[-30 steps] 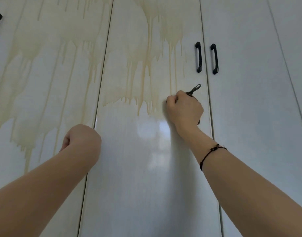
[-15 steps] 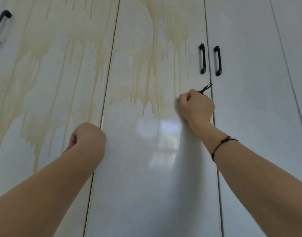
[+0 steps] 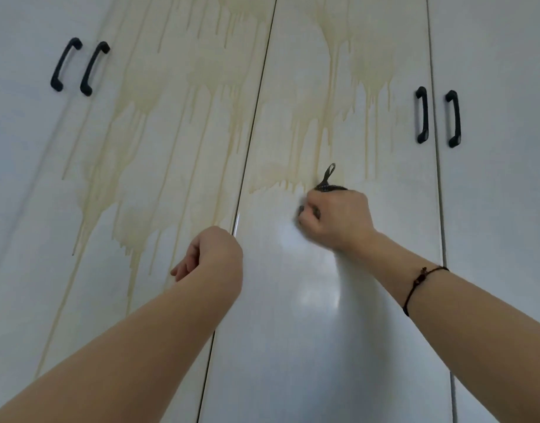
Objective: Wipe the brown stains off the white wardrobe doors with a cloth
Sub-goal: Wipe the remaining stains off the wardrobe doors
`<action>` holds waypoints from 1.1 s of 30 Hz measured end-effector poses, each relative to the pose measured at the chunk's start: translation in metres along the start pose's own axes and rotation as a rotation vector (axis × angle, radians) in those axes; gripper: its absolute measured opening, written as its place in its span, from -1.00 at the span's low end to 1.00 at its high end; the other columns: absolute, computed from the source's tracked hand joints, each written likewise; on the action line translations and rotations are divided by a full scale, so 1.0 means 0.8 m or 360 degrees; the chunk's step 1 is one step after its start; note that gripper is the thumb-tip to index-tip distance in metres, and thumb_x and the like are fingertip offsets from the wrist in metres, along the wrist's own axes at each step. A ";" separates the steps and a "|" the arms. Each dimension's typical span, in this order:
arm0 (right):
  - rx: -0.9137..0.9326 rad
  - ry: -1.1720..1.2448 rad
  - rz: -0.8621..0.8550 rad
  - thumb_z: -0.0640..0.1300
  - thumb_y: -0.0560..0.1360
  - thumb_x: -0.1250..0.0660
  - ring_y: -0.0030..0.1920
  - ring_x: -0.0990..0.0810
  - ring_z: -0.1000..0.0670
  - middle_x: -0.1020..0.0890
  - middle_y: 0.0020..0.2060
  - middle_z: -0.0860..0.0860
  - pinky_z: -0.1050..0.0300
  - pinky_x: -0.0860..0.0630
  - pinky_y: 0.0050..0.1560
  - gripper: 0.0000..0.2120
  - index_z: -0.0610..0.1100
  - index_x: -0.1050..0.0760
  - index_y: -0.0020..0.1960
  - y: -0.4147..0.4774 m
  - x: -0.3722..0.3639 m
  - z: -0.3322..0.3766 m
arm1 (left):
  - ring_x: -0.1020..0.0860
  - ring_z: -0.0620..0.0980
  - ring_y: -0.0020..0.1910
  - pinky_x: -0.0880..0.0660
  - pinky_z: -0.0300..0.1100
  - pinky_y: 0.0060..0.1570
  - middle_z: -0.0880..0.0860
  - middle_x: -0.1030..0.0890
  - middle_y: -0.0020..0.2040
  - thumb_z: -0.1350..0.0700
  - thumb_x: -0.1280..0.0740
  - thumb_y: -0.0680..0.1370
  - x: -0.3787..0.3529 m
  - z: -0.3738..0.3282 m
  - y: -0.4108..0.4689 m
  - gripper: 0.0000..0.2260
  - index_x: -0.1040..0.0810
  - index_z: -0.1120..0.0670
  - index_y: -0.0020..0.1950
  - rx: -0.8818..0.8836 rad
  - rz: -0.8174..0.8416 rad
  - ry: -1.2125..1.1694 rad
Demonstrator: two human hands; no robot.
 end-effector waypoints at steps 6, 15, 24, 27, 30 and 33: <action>-0.0478 0.0058 -0.0052 0.00 0.47 -0.15 -0.45 -0.38 -0.05 -0.42 -0.48 0.04 0.16 -0.13 -0.45 -0.75 -0.09 -0.37 -0.32 0.062 -0.026 0.056 | -0.70 0.07 0.04 -0.45 -0.24 -0.67 0.13 -0.64 0.22 0.30 -0.36 0.49 0.001 -0.001 0.002 -0.64 -0.62 0.14 0.28 0.0000 -0.0051 -0.0173; 0.0336 0.0058 0.0130 0.05 0.61 -0.11 -0.34 -0.46 -0.10 -0.46 -0.39 0.03 0.13 -0.21 -0.41 -0.70 -0.07 -0.34 -0.24 0.031 -0.033 0.115 | -0.65 0.18 0.17 -0.44 -0.20 -0.70 0.47 -0.54 0.21 0.30 -0.29 0.55 -0.020 -0.006 -0.014 -0.72 -0.56 0.34 0.24 0.0046 0.0339 -0.0006; -0.0055 0.0059 -0.0006 -0.03 0.58 -0.10 -0.37 -0.42 -0.12 -0.42 -0.41 -0.01 0.11 -0.02 -0.44 -0.75 -0.09 -0.33 -0.23 0.067 -0.038 0.138 | -0.63 0.35 0.10 -0.17 -0.28 -0.81 0.50 -0.54 0.15 0.39 -0.26 0.44 -0.030 -0.007 -0.045 -0.63 -0.53 0.41 0.23 -0.0101 0.0039 -0.0015; 0.0226 0.0182 0.0034 -0.07 0.43 -0.32 -0.48 -0.44 -0.09 -0.45 -0.50 0.00 0.19 -0.04 -0.46 -0.78 -0.07 -0.40 -0.36 -0.004 -0.037 0.174 | -0.65 0.27 0.04 -0.55 -0.13 -0.37 0.29 -0.62 0.11 0.43 -0.21 0.44 -0.038 -0.007 -0.059 -0.62 -0.54 0.28 0.24 -0.0136 -0.0461 0.0112; 0.0388 0.0313 0.0132 -0.12 0.28 -0.45 -0.56 -0.35 -0.06 -0.43 -0.56 0.03 0.24 -0.09 -0.48 -0.76 -0.05 -0.40 -0.42 -0.071 -0.034 0.195 | -0.62 0.11 -0.01 -0.36 -0.19 -0.29 0.01 -0.57 -0.11 0.36 -0.19 0.54 -0.045 0.019 -0.081 -0.77 -0.51 0.07 0.03 -0.0199 -0.0692 -0.0014; 0.0549 0.0310 0.0121 -0.11 0.38 -0.42 -0.56 -0.28 -0.06 -0.39 -0.57 0.03 0.23 -0.08 -0.48 -0.68 -0.07 -0.31 -0.41 -0.079 -0.034 0.197 | -0.41 0.04 -0.28 -0.08 -0.17 -0.47 -0.04 -0.26 -0.33 0.33 -0.24 0.49 -0.033 0.052 -0.097 -0.73 -0.24 0.02 -0.26 -0.0158 -0.0875 0.0043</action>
Point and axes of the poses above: each hand's wrist, its own y-axis towards the middle knuckle, its own x-axis out of the back of the hand, z = x × y, the point moved 6 cm from there along y, towards the middle knuckle
